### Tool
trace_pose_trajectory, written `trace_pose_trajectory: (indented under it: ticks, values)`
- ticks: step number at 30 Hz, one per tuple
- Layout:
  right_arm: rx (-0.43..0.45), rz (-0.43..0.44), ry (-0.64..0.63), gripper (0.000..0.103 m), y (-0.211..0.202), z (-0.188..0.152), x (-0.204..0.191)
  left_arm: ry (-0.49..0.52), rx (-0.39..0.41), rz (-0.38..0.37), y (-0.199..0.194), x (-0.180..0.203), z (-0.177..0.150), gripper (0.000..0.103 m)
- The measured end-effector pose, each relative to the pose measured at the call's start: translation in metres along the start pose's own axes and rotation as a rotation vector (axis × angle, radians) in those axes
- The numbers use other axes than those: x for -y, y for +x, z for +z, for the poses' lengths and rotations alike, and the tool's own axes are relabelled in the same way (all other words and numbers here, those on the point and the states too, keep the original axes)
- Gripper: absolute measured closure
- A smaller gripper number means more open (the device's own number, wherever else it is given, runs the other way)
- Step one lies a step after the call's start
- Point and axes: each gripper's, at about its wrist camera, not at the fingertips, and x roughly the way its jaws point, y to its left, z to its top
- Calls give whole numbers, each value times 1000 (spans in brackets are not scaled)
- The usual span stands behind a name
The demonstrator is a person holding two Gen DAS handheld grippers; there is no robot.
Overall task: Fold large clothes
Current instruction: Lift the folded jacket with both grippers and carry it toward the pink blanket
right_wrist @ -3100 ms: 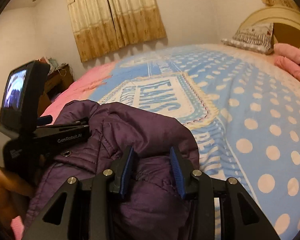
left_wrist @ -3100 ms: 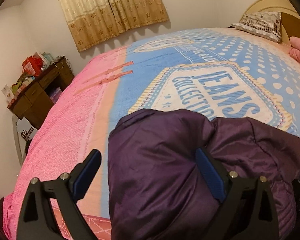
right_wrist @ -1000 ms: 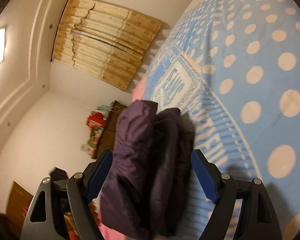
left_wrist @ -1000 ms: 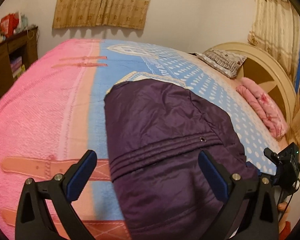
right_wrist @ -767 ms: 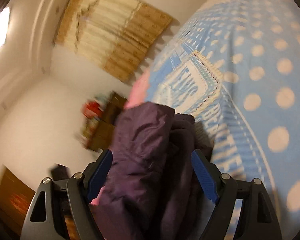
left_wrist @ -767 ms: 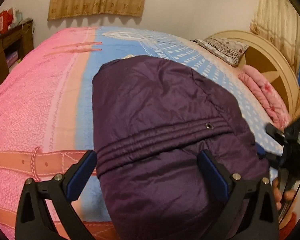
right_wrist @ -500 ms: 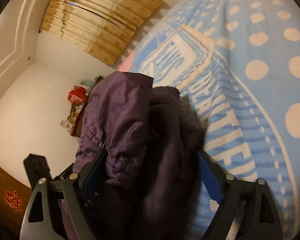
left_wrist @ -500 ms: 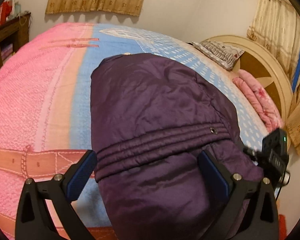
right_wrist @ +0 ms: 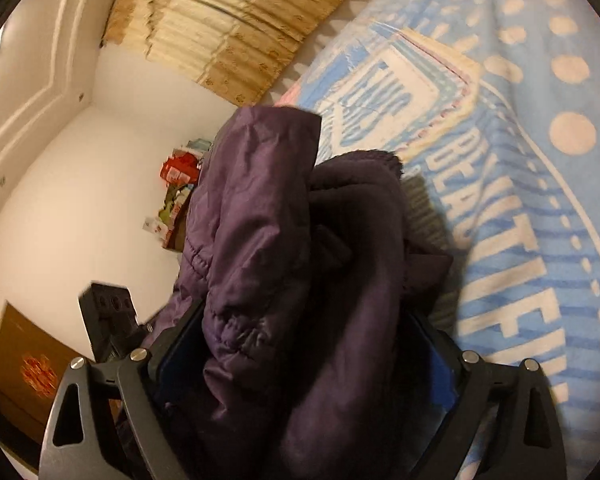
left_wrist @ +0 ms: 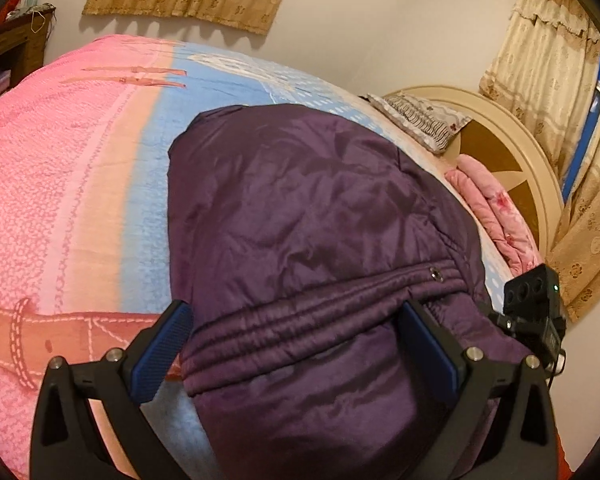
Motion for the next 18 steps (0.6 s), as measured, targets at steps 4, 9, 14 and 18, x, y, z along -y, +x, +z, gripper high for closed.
trace_pose_trajectory:
  ticks: [4, 9, 14, 18]
  values:
    - [5, 35, 19, 37, -8, -10, -1, 23, 36, 9, -10, 12, -3, 11]
    - [-16, 54, 37, 45, -24, -26, -22, -14, 25, -1, -29, 18, -5, 23]
    - [-129, 126, 70, 46, -58, -71, -48, -14, -76, -9, -79, 29, -35, 23]
    - [-228, 139, 17, 46, -73, -112, -65, 12, -160, 33, -112, 26, -73, 23]
